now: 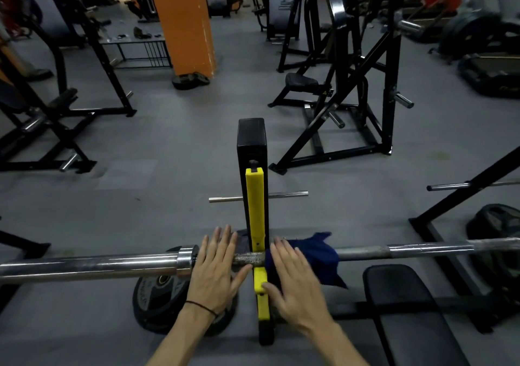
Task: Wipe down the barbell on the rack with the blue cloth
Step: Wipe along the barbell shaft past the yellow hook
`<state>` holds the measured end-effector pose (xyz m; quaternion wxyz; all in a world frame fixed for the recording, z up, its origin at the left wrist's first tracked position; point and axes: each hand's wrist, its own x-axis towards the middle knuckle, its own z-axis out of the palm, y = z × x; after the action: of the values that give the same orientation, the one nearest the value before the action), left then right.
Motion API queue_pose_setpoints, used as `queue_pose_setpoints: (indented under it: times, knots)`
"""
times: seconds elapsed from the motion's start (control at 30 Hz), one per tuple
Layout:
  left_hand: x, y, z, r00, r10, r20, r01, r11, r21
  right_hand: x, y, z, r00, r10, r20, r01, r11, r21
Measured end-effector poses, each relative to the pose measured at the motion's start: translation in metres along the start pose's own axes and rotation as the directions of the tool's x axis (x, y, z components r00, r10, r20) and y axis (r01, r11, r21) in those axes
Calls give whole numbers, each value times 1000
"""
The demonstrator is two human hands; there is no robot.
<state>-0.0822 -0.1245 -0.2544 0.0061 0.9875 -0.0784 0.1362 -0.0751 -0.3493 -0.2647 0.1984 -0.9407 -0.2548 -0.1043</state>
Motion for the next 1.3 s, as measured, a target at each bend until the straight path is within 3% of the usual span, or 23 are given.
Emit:
queue_pose_setpoints:
  times: [0.07,0.17,0.23,0.3,0.37,0.43,0.47,0.57,0.63,0.7,0.73,0.8,0.87,0.93,1.0,1.1,1.13,1.2,1.3]
  knots:
    - [2,2,2,1000,-9,-17,10,1000,1,-8,39,-16,999,-19,-36,16,996,-88]
    - [7,4,5,991,-25,-131,27,1000,14,-14,56,-26,952,245,-181,-255,966,-34]
    - [18,0,3,994,-7,-113,11,999,33,-3,27,-11,886,418,-202,-417,908,48]
    - [28,-5,4,1000,1,-16,0,999,51,7,-10,6,905,398,-153,-386,917,103]
    - [37,-5,-9,982,16,188,-24,999,37,4,-26,13,979,193,-63,-190,980,62]
    - [45,-3,-26,934,26,357,-65,993,97,4,-3,-3,1000,-3,3,3,1000,-21]
    - [50,-4,-27,920,47,388,-102,987,122,1,15,-11,999,-33,22,34,998,-60]
    - [76,-14,-31,712,50,701,6,997,-78,-11,66,-34,980,138,-140,-152,983,-98]
    - [88,-21,-32,634,90,768,121,970,-213,-13,61,-31,920,328,-213,-341,940,-26]
    - [85,-19,-32,673,29,739,158,971,-181,-1,29,-14,853,472,-224,-471,880,64]
    - [78,-15,-30,731,-15,682,141,982,-129,4,10,-5,868,456,-195,-446,890,95]
    - [55,-3,-23,929,-77,362,116,989,-87,3,-16,7,966,248,-73,-244,967,71]
    - [27,5,-18,994,-32,109,46,990,-131,-2,-1,-2,999,40,15,-40,999,-7]
    - [6,5,-8,999,-25,23,28,992,-120,-9,35,-17,1000,5,-10,-6,996,-93]
    - [-3,10,-3,998,-46,36,48,996,-71,-19,59,-28,978,159,-136,-171,982,-84]
    - [-2,20,0,996,-85,41,87,995,-45,-6,22,-10,893,416,-172,-414,909,49]
    - [-1,21,2,995,-85,52,87,995,-45,1,-2,1,907,394,-147,-386,919,81]
    - [0,20,6,996,-70,52,72,997,-37,6,-32,15,982,177,-68,-173,983,65]
    - [-2,16,9,998,-56,24,56,998,-10,1,4,-2,999,-29,-12,29,997,-65]
